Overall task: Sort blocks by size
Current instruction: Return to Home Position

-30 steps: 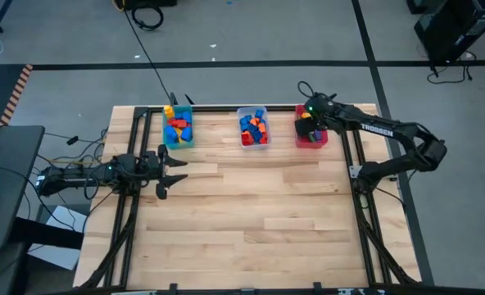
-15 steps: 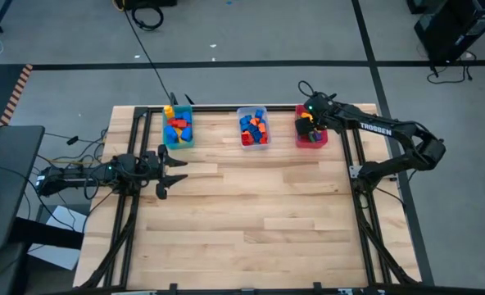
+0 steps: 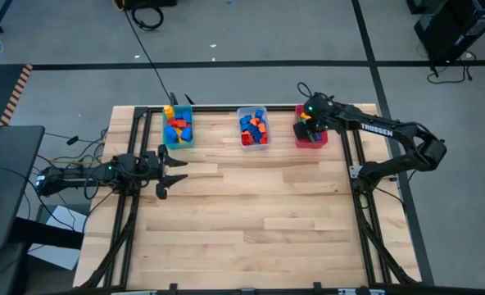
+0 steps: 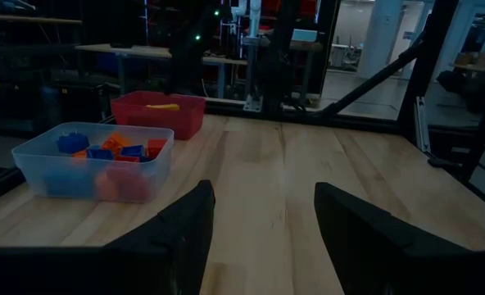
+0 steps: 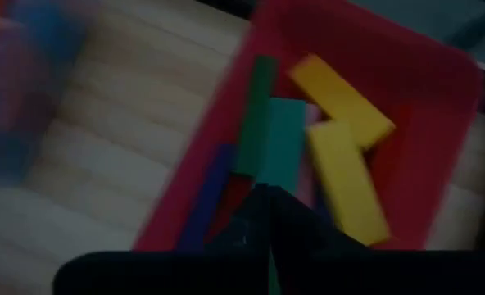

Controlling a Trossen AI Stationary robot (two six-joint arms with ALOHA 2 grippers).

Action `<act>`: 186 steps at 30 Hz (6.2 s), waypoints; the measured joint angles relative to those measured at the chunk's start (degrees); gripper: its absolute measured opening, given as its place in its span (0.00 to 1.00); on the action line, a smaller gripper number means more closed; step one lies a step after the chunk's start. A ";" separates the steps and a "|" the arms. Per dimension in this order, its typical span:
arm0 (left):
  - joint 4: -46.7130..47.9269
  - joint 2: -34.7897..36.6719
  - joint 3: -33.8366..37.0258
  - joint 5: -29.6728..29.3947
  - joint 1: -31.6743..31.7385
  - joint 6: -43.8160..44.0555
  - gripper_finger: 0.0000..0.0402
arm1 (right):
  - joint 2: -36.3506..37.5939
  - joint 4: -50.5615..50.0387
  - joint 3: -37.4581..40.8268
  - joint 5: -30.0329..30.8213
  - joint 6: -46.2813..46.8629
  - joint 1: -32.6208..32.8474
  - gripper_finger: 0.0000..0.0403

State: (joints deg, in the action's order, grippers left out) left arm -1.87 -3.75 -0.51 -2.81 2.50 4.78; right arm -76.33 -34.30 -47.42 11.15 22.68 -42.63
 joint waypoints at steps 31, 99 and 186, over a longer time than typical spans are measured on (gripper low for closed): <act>0.00 0.00 0.00 -0.02 0.00 0.01 0.54 | 34.78 57.62 36.25 -16.83 -11.89 40.27 0.02; 0.00 0.00 0.00 -0.02 0.00 0.01 0.54 | 75.53 26.75 43.47 -6.24 -9.34 44.80 0.10; 0.00 0.00 0.00 -0.02 0.00 0.00 0.54 | 75.53 26.75 43.43 -6.28 -9.33 44.81 0.09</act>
State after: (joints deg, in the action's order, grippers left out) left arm -1.87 -3.75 -0.51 -2.83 2.50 4.78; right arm -0.81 -7.55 -3.99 4.86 13.35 2.18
